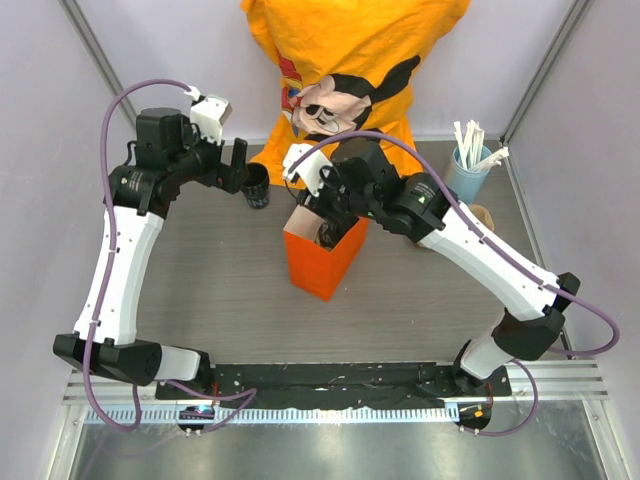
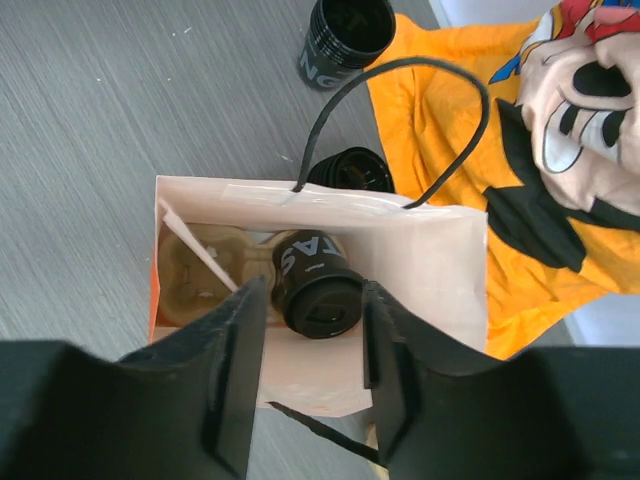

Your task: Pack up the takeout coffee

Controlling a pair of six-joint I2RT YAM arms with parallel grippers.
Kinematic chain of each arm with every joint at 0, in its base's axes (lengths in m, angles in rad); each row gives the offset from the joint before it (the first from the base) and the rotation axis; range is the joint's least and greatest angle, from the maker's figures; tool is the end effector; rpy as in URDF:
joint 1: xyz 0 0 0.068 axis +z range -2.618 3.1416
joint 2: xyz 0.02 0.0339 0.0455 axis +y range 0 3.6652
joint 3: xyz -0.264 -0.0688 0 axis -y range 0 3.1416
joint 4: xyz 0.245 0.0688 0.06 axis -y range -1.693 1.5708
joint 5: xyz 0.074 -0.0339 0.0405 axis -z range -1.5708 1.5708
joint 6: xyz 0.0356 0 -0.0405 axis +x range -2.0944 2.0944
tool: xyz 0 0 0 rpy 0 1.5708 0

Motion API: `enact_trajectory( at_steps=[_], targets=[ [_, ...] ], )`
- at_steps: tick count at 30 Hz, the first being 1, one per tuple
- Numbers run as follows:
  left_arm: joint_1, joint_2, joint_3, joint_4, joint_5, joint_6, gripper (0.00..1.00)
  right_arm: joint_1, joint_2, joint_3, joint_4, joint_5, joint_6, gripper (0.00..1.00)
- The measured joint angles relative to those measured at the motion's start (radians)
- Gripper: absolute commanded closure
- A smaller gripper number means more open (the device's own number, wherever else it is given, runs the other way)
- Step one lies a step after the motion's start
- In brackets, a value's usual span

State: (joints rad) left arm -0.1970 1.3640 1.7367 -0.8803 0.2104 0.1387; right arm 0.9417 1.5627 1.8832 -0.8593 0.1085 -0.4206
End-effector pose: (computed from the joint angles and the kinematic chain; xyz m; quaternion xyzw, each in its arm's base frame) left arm 0.2606 -0.0596 0.4641 0.1957 0.8363 -0.1052 0.5013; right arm 0.1946 0.2608 0.4555 -0.5261 0.6916 0.0813 0.4882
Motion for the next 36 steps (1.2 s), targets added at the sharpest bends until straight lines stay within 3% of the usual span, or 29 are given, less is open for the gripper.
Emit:
enact_trajectory(
  at_steps=[9,15,23,29,36],
  targets=[
    [0.002,-0.004,0.0,0.0,0.023,0.0,0.0,-0.02,0.0,0.203,-0.056,0.003,0.008,0.29],
    [0.002,0.001,0.012,0.0,0.105,-0.008,0.0,-0.188,-0.068,0.312,-0.039,-0.03,0.04,0.21],
    [-0.011,0.016,0.019,0.003,0.303,-0.025,0.0,-0.364,-0.286,-0.045,0.069,-0.061,0.066,0.2],
    [-0.041,0.019,-0.032,0.016,0.447,-0.018,0.0,-0.503,-0.341,-0.332,0.167,-0.077,0.099,0.21],
    [-0.068,0.036,-0.086,0.033,0.542,-0.019,0.0,-0.52,-0.341,-0.417,0.189,-0.26,0.129,0.23]
  ],
)
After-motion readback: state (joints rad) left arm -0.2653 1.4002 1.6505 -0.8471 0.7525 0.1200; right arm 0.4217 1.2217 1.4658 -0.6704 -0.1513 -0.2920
